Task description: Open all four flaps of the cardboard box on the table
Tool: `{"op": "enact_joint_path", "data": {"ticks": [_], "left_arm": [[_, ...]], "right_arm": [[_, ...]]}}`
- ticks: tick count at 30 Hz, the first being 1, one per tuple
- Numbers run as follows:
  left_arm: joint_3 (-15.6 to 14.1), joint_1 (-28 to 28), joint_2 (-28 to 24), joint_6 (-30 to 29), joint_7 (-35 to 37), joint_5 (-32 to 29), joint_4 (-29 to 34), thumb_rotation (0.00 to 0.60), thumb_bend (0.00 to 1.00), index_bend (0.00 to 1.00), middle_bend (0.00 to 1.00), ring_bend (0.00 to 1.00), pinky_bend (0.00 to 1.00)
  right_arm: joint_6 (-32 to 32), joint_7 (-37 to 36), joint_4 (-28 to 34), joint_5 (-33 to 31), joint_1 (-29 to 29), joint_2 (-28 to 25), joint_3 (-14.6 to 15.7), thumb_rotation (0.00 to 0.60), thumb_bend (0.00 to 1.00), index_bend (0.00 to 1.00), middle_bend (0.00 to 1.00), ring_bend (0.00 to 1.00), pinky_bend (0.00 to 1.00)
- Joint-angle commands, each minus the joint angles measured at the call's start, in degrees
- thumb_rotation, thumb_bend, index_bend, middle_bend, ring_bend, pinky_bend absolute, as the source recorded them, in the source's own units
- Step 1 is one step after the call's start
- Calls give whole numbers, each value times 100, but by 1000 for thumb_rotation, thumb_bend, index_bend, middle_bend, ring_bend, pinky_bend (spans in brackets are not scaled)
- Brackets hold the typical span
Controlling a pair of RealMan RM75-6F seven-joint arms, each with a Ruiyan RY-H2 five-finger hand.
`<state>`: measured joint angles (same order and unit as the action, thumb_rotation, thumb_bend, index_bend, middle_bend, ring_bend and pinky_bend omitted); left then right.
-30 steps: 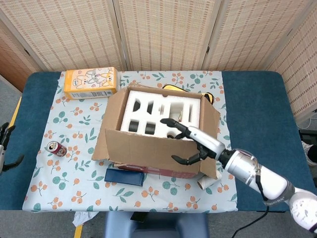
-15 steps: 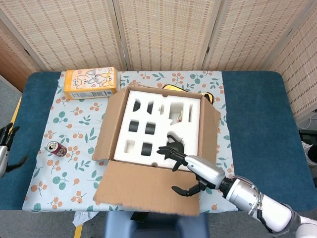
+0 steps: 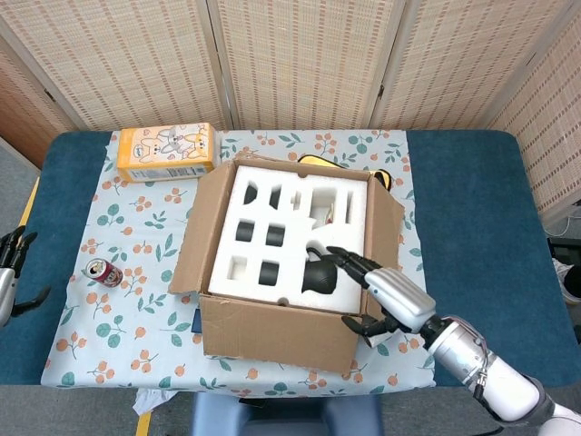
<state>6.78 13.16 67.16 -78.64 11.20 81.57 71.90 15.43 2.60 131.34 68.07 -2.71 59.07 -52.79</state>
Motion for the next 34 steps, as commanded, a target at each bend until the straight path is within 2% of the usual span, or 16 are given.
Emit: {"op": "enact_joint_path", "data": {"ticks": [1,4,8,11,14,21,26,30,34], "left_arm": [[-7,-17,-35,-19,4,2,70,600,348,0,0,0,0],[-24,-21,-69,3,22,9,128,600,347,0,0,0,0],[-56,-9,-121,128,-74,-42,210,600,356,0,0,0,0],[-56,5,-144,222,-288,-133,278,600,448,0,0,0,0],[-47,20,-171,313,-436,-229,402,600,470,0,0,0,0],[-134,51,-236,324,-415,-38,543,600,469,0,0,0,0],[-240,182,-184,623,-336,52,418,600,470,0,0,0,0],[-245,262,-11,638,-385,125,217,600,469,0,0,0,0],[-211,243,176,377,-446,221,-4,600,469,0,0,0,0]], "right_arm": [[1438,955,-848,1030,-203,402,1086,600,447,0,0,0,53],[2257,1228,-1477,1715,-210,754,1639,600,447,0,0,0,41],[3184,1305,-2270,2487,-125,939,2303,600,447,0,0,0,6],[3703,1718,-2803,2768,-53,1037,2641,600,447,0,0,0,0],[4331,2024,-3385,2918,2,1338,2973,600,447,0,0,0,0],[5146,1776,-4490,2985,-31,1909,3557,600,447,0,0,0,0],[5842,1215,-5152,3039,17,2213,3857,600,447,0,0,0,0],[6055,830,-5402,2966,46,2195,4068,600,447,0,0,0,0],[6020,478,-5298,2915,-3,1928,4265,600,446,0,0,0,0]]}}
